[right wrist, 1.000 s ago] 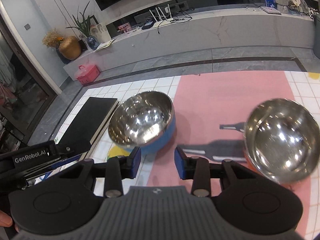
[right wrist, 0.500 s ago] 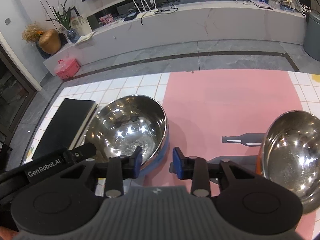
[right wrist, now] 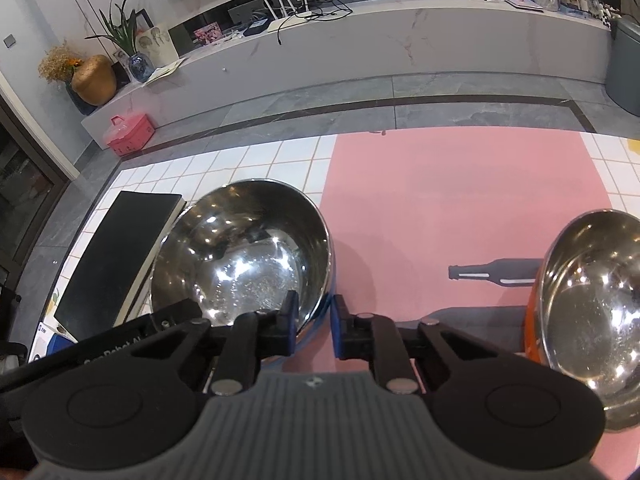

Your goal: Organize plates and bowls

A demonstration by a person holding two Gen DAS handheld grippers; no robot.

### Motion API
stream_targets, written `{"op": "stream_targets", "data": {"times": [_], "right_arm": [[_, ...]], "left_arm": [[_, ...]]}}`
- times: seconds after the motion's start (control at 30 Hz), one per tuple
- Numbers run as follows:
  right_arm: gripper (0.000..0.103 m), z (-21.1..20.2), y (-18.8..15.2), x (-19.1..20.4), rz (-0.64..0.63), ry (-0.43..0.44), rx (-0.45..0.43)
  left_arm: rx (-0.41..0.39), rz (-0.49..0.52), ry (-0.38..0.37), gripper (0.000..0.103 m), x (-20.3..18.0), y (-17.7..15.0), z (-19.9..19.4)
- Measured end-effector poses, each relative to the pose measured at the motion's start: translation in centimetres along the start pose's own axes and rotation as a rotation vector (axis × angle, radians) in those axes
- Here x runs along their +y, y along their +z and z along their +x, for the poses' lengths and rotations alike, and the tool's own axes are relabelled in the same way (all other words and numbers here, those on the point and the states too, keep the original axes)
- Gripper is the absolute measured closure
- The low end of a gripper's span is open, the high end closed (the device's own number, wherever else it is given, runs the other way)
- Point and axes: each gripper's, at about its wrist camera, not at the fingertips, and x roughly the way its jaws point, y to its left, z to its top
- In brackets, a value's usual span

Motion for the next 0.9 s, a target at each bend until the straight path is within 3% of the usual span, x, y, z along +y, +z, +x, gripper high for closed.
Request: {"op": "stream_targets", "data": {"times": [0.43,0.67,0.9], "right_arm": [[0.092,-5.9,-1.9,-1.0,0.030,0.073,-0.013],[0.092,-11.4,-5.7,-3.0,0.068,0.101,-0.032],[0.092,-16.4,-10.1,-6.1,0.123,0.121,-0.053]], "left_arm": [[-0.012,0.004,0.024,0.087,-1.3,-1.6,-5.7],[-0.013,0.026,0.020,0.088,-3.1,-4.5,-10.0],[-0.012,0.025,-0.030,0.089,-4.5,-8.1,-13.1]]}}
